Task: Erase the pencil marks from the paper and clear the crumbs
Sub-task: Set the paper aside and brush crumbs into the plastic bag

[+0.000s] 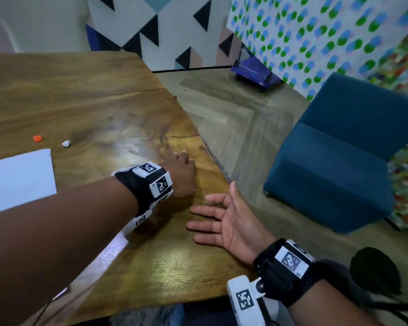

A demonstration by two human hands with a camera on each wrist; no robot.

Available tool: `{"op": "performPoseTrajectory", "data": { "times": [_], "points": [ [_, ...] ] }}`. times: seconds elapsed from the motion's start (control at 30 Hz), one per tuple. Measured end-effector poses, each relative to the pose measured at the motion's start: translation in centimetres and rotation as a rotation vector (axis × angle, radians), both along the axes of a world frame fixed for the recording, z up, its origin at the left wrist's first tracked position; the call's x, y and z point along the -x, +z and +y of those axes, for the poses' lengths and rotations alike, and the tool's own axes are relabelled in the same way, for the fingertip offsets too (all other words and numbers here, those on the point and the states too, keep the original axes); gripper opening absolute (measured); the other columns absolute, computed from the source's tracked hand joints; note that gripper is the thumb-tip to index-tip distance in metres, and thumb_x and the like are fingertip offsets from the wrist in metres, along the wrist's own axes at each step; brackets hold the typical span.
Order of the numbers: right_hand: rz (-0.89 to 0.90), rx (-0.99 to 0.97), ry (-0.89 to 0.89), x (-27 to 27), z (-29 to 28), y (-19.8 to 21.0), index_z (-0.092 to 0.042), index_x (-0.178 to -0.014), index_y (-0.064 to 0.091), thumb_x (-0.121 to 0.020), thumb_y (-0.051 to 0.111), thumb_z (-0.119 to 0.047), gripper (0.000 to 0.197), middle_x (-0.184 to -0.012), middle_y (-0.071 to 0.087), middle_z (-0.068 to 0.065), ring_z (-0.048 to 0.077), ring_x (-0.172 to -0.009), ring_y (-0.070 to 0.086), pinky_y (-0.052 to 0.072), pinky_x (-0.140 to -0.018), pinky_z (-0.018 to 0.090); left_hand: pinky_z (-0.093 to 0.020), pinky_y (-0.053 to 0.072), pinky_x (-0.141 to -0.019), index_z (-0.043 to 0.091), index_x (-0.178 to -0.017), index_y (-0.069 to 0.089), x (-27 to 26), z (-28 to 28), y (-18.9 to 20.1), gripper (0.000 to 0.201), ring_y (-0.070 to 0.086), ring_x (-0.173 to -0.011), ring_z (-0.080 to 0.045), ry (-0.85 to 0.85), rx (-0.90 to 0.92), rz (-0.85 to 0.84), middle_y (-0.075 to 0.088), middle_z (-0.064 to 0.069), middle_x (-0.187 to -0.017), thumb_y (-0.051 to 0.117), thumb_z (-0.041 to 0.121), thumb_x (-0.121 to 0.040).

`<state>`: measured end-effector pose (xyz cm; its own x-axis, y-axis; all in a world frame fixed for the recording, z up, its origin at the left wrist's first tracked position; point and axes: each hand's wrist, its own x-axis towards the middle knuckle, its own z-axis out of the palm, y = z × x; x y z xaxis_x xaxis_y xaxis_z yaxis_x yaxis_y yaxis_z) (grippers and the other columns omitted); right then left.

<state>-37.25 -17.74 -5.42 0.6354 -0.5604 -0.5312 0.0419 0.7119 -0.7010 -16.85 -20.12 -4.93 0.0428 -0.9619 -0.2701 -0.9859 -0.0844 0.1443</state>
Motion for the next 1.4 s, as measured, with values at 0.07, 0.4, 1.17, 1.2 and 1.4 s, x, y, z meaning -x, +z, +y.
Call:
{"op": "performPoseTrajectory", "data": {
  "times": [0.07,0.4,1.17,1.2,1.4],
  "points": [
    [-0.010,0.004,0.006,0.4,0.3,0.0,-0.008,-0.127,0.049,-0.088,0.036,-0.070,0.075,-0.126,0.066,0.024,0.043,-0.112,0.066,0.057,-0.086,0.051,-0.039,0.041,-0.107,0.007,-0.135,0.057,0.3,0.8,0.4,0.040,0.047,-0.132,-0.034,-0.089,-0.045,0.048,0.048,-0.015,-0.146,0.052,0.023,-0.099],
    [-0.043,-0.032,0.131,-1.4,-0.7,0.0,-0.008,-0.120,0.051,-0.089,0.034,-0.073,0.074,-0.127,0.064,0.025,0.046,-0.113,0.064,0.054,-0.090,0.051,-0.044,0.048,-0.101,0.009,-0.120,0.066,0.2,-0.1,1.9,0.030,0.057,-0.120,-0.036,-0.190,-0.060,0.098,0.058,-0.017,-0.133,0.050,0.019,-0.097],
    [-0.029,0.113,-0.168,-2.5,-2.0,1.2,-0.009,-0.119,0.054,-0.094,0.034,-0.070,0.068,-0.130,0.063,0.021,0.038,-0.120,0.061,0.050,-0.097,0.052,-0.038,0.041,-0.105,0.009,-0.133,0.057,-0.5,7.5,3.5,0.035,0.049,-0.131,-0.033,0.195,-0.119,0.265,0.046,-0.014,-0.144,0.053,0.028,-0.104],
    [-0.034,0.105,-0.055,-0.5,-1.7,1.1,-0.010,-0.122,0.052,-0.094,0.032,-0.072,0.070,-0.127,0.065,0.024,0.040,-0.114,0.063,0.053,-0.090,0.052,-0.037,0.039,-0.107,0.010,-0.138,0.055,0.3,7.6,3.9,0.037,0.047,-0.135,-0.031,0.152,-0.128,0.303,0.043,-0.013,-0.148,0.051,0.027,-0.104],
    [0.121,0.210,0.260,4.5,-2.5,0.9,-0.008,-0.117,0.052,-0.093,0.031,-0.072,0.071,-0.118,0.069,0.025,0.045,-0.103,0.069,0.058,-0.080,0.047,-0.038,0.030,-0.118,0.017,-0.161,0.023,-0.2,6.7,3.5,0.080,0.029,-0.151,-0.030,0.261,-0.106,0.223,0.012,-0.010,-0.170,0.060,0.048,-0.097]
  ]
}}
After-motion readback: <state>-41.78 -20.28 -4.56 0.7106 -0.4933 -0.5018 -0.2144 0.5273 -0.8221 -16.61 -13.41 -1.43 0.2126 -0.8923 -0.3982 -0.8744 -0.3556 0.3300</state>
